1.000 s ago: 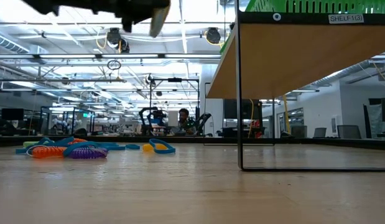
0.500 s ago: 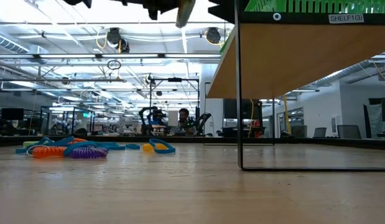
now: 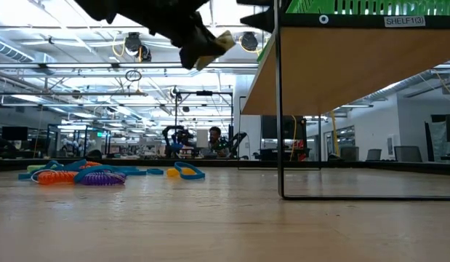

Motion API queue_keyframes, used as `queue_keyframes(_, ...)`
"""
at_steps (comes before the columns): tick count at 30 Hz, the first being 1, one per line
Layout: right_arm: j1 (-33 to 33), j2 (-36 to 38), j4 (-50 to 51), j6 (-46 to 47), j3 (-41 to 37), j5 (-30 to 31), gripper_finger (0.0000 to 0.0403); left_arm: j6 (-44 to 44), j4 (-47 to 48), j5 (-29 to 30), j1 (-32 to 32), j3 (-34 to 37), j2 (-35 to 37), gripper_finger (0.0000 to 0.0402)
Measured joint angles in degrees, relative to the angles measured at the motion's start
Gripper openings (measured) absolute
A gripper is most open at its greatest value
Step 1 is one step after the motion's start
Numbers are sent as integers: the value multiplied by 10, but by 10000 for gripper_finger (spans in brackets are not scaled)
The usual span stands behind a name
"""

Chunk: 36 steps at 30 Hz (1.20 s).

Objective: Pick & Place Office Desk Supplies
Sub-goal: Put the yellow crayon box into the top green bin

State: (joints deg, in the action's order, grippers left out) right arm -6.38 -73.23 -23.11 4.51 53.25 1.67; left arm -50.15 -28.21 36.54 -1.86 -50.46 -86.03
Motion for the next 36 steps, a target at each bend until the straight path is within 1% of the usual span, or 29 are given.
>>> queue_keyframes(2,-2,-12,-3,0,0,13,263,-30,-14,9,-10,-3,-12,111)
queue_keyframes(5,-6,-25,1,7,0,29,263,-84,-36,58,-27,-20,-25,111)
queue_keyframes(7,-8,-31,-3,13,0,28,263,-122,-34,93,-36,-29,-25,111)
queue_keyframes(8,-7,-33,-3,14,0,28,263,-135,-34,99,-38,-33,-25,111)
queue_keyframes(20,-7,-34,-17,38,0,27,263,-141,-36,91,-50,-51,-25,111)
queue_keyframes(25,-7,-55,-39,38,0,26,263,-138,-33,85,-50,-51,-25,111)
queue_keyframes(30,-7,-83,-50,38,16,25,263,-130,-29,90,-50,-50,-25,111)
queue_keyframes(33,-8,-86,-60,31,17,26,262,-126,-27,90,-50,-50,-25,111)
queue_keyframes(36,-8,-86,-57,21,17,28,251,-118,-18,89,-50,-50,-25,111)
